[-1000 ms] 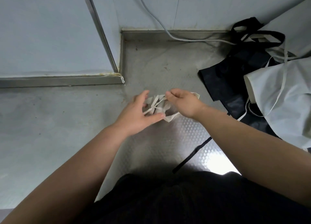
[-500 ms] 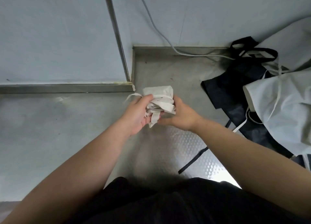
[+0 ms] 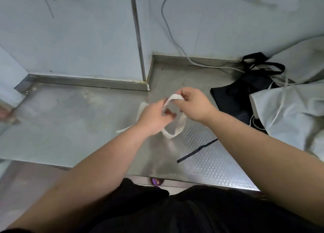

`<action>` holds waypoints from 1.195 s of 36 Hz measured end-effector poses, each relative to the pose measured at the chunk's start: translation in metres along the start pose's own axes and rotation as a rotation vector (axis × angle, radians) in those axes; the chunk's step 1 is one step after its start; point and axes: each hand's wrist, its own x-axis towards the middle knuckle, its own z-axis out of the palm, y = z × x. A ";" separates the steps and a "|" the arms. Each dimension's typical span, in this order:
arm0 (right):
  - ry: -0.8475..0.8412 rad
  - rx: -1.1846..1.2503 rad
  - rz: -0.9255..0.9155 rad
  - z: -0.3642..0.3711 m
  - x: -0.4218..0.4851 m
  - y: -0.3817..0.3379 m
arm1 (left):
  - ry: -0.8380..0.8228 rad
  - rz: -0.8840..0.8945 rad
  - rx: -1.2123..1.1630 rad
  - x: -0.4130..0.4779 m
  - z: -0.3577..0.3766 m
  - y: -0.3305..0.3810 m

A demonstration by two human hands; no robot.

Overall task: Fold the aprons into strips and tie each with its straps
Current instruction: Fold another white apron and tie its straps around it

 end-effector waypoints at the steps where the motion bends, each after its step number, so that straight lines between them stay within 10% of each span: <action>1: 0.018 0.028 0.006 -0.003 -0.008 0.001 | 0.093 -0.014 -0.014 -0.005 -0.001 0.005; 5: 0.134 0.169 0.109 -0.017 -0.033 0.018 | 0.433 -0.156 -0.288 -0.024 -0.005 0.010; 18: 0.045 0.818 0.215 -0.022 -0.093 -0.023 | 0.622 -0.259 -0.776 -0.124 -0.024 0.031; 27: -0.067 0.681 0.131 -0.025 -0.107 -0.075 | 0.451 -0.185 -0.845 -0.153 -0.062 0.065; 43: 0.046 0.453 -0.261 -0.006 -0.006 -0.262 | 0.641 0.183 -0.704 -0.096 -0.245 0.070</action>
